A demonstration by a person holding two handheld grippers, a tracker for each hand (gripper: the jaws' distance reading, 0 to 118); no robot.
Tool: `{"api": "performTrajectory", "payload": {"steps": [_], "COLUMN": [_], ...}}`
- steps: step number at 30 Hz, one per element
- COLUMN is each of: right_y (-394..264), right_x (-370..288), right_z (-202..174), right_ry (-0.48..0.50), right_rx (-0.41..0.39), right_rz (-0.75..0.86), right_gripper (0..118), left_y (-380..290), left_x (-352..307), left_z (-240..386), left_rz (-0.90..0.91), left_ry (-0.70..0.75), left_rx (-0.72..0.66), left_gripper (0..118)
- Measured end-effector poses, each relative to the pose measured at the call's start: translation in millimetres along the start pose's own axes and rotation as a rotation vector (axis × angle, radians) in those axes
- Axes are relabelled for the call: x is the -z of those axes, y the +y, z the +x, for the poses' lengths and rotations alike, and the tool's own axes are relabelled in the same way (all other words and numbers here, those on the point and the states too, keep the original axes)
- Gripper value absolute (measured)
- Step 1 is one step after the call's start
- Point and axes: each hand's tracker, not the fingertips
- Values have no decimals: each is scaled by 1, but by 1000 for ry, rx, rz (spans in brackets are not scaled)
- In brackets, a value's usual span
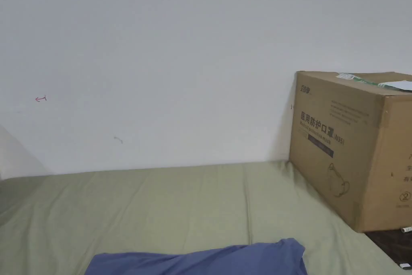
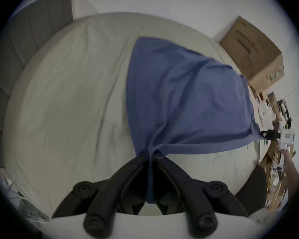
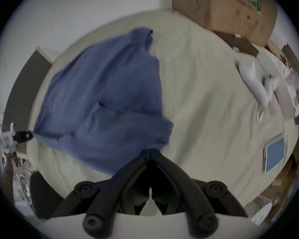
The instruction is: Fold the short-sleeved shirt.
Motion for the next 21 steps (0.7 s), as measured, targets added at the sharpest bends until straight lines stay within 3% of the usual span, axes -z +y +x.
{"api": "performTrajectory", "payload": {"steps": [3, 13, 14, 15, 16, 17, 18, 19, 21], "right_y": [-49, -110, -111, -111, -112, -113, -114, -115, -116], "right_x": [-11, -35, -34, -34, -35, -37, -41, -45, -59], "right_z": [13, 30, 31, 31, 31, 30, 30, 29, 25], "right_ry": [-43, -10, -10, -3, 0, -8, -17, -11, 19], "right_rx": [-63, -24, -12, 7, 26, 42, 58, 69, 110], "right_rz": [-33, 21, 27, 39, 53, 78, 106, 141, 232], "right_gripper": [0, 0, 12, 32, 59, 95, 110, 114, 115], "left_y": [-34, -109, -111, -112, -113, -114, -115, -116, -120], "left_x": [-12, -33, -35, -39, -43, -47, -53, -58, -70], "left_z": [6, 19, 17, 15, 13, 10, 7, 5, 9], "left_rz": [-20, -8, 17, 49, 66, 83, 110, 138, 186], "left_ry": [-10, -23, -31, -47, -52, -58, -69, -94, -96], "left_rx": [92, 103, 96, 75, 54, 26, 13, 7, -6], "left_gripper": [2, 4, 18, 36, 57, 88, 105, 112, 114]}}
